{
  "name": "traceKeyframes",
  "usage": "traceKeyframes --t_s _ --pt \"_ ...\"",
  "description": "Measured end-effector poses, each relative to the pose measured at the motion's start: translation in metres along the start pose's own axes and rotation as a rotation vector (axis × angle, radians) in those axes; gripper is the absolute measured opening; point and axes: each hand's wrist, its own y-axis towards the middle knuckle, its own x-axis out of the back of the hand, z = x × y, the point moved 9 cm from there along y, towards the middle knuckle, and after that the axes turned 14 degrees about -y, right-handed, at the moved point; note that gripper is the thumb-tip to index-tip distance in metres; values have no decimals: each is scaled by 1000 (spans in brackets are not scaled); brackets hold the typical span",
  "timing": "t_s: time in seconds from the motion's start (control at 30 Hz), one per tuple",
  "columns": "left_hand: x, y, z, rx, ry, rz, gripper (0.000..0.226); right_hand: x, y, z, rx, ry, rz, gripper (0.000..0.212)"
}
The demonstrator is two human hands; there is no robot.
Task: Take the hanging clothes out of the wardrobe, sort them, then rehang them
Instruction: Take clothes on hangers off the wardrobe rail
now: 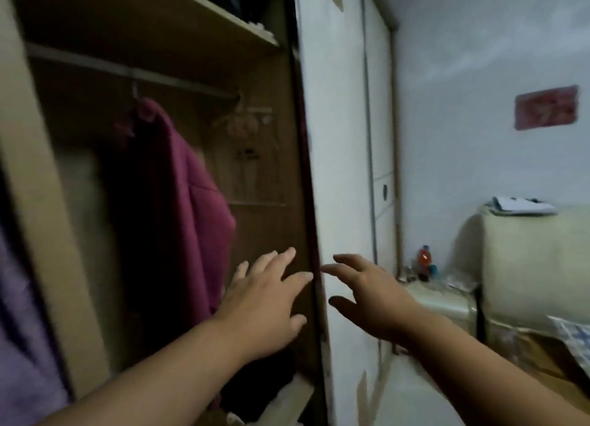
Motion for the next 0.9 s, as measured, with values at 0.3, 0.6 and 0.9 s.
traceKeyframes --t_s 0.3,0.6,0.9 --pt "129 -16 98 268 163 -273 68 63 123 107 237 211 -215 59" --pt "181 19 155 516 243 -412 74 98 235 138 383 343 -309 57" --pt "220 89 281 911 -3 -678 77 112 332 126 555 396 -313 53"
